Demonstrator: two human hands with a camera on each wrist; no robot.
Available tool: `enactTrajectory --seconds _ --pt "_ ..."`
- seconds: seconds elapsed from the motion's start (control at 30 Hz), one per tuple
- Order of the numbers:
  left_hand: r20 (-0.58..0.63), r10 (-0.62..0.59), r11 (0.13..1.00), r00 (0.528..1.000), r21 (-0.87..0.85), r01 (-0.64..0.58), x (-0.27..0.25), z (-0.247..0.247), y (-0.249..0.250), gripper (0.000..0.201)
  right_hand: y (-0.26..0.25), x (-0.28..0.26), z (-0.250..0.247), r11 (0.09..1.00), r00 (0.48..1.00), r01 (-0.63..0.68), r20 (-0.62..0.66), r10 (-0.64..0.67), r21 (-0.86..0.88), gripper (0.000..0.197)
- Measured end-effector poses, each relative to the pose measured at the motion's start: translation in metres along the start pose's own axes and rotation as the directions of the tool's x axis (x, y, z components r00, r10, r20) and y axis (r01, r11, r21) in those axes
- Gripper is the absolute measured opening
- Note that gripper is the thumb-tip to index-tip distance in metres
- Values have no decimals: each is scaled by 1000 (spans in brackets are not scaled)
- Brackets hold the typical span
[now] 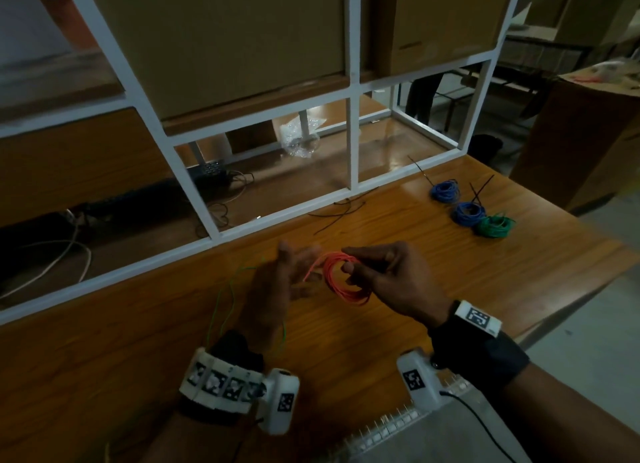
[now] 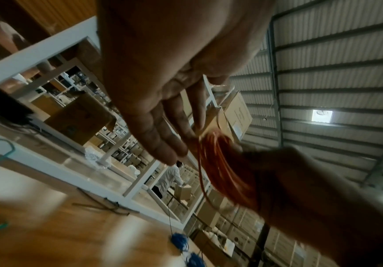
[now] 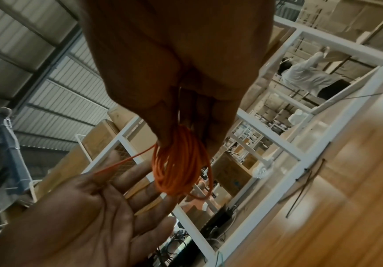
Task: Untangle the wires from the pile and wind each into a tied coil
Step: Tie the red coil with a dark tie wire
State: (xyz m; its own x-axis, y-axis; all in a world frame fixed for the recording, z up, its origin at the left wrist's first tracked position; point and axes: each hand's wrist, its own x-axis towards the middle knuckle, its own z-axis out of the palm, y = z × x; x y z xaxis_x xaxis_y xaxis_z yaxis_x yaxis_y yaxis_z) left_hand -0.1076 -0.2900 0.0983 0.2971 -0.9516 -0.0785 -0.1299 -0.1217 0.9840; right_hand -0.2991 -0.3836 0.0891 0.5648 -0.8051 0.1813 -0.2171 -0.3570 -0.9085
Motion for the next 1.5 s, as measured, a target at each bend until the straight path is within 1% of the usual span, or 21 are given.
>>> enactTrajectory --seconds 0.03,0.07,0.1,0.2,0.27,0.33,0.4,0.5,0.6,0.73,0.8,0.87,0.97,1.07,1.13,1.2,1.27,1.3,1.37,1.43,1.5 --pt "40 -56 997 998 -51 58 5 -4 9 76 1 2 -7 1000 1000 7 21 -7 -11 34" --pt "68 -90 991 994 -91 96 11 -10 18 77 2 3 -12 1000 999 14 44 -13 -23 34" --pt "87 -104 988 991 -103 113 16 -14 27 72 2 5 -17 999 997 28 69 -24 -47 34" --pt "157 -118 992 981 -32 124 23 -10 43 47 0 10 -26 991 987 95 138 -82 -91 32" --pt "209 -147 988 967 -12 153 22 2 46 39 -1 12 -30 990 979 118 173 -104 -74 31" --pt "223 -152 988 963 -4 157 18 13 45 33 0 14 -35 991 975 125 192 -112 -54 29" --pt "188 -155 985 970 -39 165 15 20 39 32 2 15 -39 995 972 98 213 -95 0 27" --pt "101 -169 977 980 -113 181 15 21 23 39 9 20 -38 997 969 40 240 -55 65 25" --pt "31 -149 980 988 -131 152 19 15 11 37 15 31 -27 994 972 -15 235 -11 109 26" --pt "-55 -63 994 996 -96 58 30 -4 -4 29 19 46 4 999 976 -13 219 3 46 29" --pt "-72 -13 998 997 -68 8 36 -14 -9 25 17 54 16 1000 980 -11 197 10 3 29" --pt "-80 5 994 997 -109 -14 42 -21 -12 21 15 65 23 999 987 -13 160 19 -37 25" --pt "-116 1 983 993 -182 -23 54 -30 -19 19 10 81 30 999 990 -34 133 38 -36 19" --pt "-190 -47 966 981 -259 -4 69 -38 -34 18 14 97 29 997 989 -69 128 72 -33 25" --pt "-252 -103 953 962 -301 23 78 -42 -46 16 25 113 18 987 985 -127 107 137 -96 29" --pt "-300 -154 935 941 -351 41 86 -43 -55 11 42 138 1 965 967 -242 62 249 -101 26" --pt "-331 -194 919 923 -390 53 96 -42 -64 10 65 165 -14 912 911 -410 33 411 -21 15" --pt "-342 -207 916 917 -397 59 102 -40 -69 11 77 179 -19 885 885 -465 27 465 -9 11" --pt "-365 -226 914 903 -401 67 114 -34 -76 13 101 212 -27 873 877 -476 22 481 -101 10" --pt "-391 -247 917 886 -391 83 127 -25 -78 13 121 245 -30 874 900 -402 61 432 -273 11" --pt "-420 -252 918 872 -388 78 139 -16 -78 12 136 275 -31 842 908 -304 132 398 -447 16"
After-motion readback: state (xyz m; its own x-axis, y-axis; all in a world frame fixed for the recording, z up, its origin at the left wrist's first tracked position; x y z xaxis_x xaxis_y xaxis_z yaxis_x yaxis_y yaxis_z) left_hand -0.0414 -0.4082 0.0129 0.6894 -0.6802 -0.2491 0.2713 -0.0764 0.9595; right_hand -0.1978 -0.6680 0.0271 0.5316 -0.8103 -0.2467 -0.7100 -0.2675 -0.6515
